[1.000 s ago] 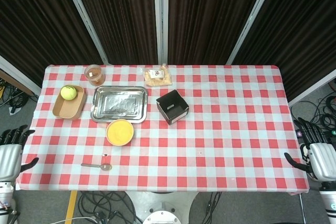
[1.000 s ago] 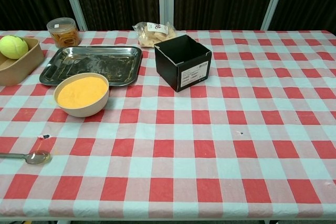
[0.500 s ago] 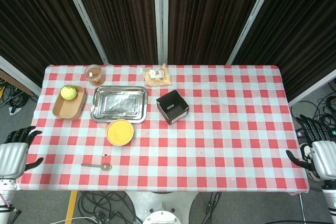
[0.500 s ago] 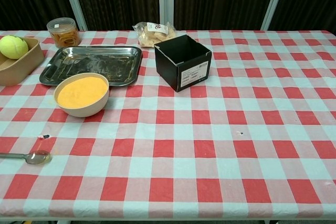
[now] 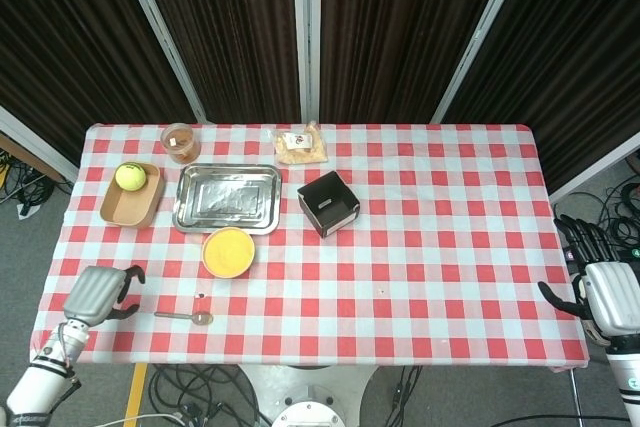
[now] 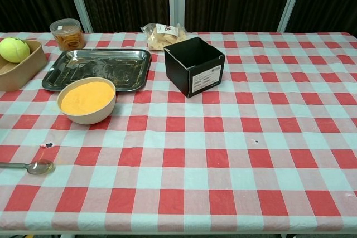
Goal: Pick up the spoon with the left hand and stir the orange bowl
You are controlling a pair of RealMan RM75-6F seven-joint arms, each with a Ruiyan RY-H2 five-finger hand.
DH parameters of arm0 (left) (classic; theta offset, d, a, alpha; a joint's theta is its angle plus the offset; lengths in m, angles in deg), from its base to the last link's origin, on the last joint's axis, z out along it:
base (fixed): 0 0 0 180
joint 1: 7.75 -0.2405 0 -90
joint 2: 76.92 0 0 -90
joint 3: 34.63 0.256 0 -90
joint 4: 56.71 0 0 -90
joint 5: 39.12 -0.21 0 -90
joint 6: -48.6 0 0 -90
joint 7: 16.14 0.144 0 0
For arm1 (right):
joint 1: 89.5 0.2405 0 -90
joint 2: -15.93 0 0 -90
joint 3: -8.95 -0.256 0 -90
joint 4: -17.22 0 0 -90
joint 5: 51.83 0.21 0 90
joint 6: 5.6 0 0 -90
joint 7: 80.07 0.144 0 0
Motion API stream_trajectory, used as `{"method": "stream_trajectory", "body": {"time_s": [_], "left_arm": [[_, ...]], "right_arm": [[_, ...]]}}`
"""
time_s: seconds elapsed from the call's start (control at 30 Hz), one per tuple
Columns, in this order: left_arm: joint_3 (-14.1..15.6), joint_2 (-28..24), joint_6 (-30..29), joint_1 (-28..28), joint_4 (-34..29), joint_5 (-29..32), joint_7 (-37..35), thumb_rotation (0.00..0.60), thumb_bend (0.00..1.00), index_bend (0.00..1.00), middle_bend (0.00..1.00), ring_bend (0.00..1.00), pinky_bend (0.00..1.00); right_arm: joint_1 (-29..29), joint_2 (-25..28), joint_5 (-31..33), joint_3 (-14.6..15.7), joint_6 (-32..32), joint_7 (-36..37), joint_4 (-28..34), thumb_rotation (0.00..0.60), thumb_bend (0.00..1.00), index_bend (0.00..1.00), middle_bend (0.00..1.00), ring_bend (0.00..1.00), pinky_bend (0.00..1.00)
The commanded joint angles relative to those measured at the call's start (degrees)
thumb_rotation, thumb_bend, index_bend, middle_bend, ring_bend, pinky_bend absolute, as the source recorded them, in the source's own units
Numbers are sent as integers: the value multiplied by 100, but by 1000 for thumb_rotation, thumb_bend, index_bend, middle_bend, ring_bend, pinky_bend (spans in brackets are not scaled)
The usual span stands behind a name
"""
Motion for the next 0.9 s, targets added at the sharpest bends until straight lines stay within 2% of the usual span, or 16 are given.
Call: {"method": "stream_trajectory", "body": {"time_s": [0.03, 0.33, 0.9], "left_arm": [[85, 244, 196, 126, 124, 56, 34, 600, 222, 513, 872, 856, 976], [216, 677, 385, 134, 243, 314, 335, 600, 220, 516, 901, 877, 981], [260, 963, 606, 212, 92, 796, 811, 600, 337, 559, 914, 889, 983]], "right_arm": [[-4, 3, 5, 4, -7, -13, 12, 600, 197, 0, 57, 0, 0], [2, -10, 21, 30, 23, -11, 14, 600, 198, 0, 58, 0, 0], [-37, -13, 11, 72, -32, 25, -16, 600, 198, 0, 59, 0, 0]]}}
